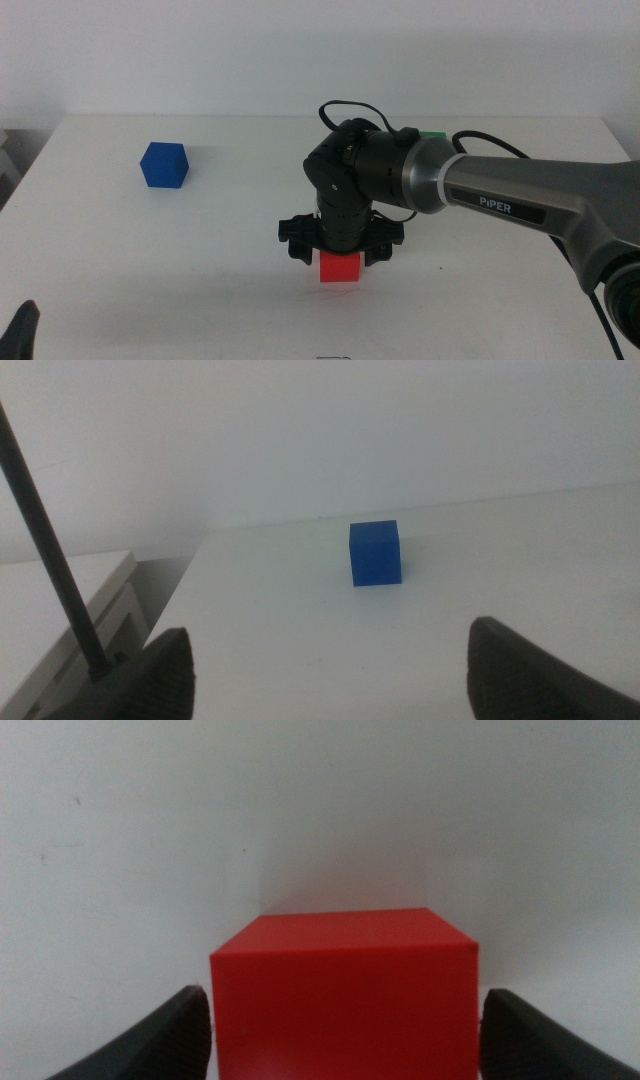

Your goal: Stack red cubes first, then green, then blue cubes in a specific spot.

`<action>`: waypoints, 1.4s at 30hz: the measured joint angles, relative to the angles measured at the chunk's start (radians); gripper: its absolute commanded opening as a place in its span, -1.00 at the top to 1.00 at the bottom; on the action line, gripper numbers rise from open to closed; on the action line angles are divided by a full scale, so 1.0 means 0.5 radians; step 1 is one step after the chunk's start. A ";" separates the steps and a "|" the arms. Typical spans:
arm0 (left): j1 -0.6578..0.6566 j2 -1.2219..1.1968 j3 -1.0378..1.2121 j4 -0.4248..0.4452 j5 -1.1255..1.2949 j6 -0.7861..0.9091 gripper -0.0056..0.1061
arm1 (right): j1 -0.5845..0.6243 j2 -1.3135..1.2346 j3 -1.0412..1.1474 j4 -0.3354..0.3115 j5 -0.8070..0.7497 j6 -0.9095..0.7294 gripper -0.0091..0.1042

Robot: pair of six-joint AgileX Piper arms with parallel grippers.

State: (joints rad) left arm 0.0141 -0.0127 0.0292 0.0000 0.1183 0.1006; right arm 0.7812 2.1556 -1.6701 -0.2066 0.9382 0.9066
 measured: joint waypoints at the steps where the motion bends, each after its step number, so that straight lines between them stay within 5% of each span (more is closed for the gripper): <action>1: 0.000 0.000 0.000 0.000 0.000 0.000 -0.78 | 0.000 -0.006 0.000 0.000 0.000 -0.004 -0.57; 11: 0.000 0.000 0.000 0.000 0.000 0.000 -0.78 | 0.000 -0.211 -0.124 -0.046 0.152 -0.006 -0.57; 19: 0.000 0.000 0.000 0.000 0.000 0.000 -0.78 | -0.044 -0.269 -0.515 -0.286 0.535 -0.214 -0.57; 33: 0.000 0.000 0.000 0.000 0.000 0.000 -0.78 | -0.831 -0.145 -0.838 -0.123 0.334 -0.793 -0.57; 42: 0.000 0.000 0.000 0.000 0.000 0.000 -0.78 | -0.960 0.102 -0.838 -0.022 0.010 -0.956 -0.57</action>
State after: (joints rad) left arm 0.0141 -0.0127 0.0292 0.0000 0.1183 0.1006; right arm 0.3012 2.2068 -2.0890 -0.2175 0.9433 0.4288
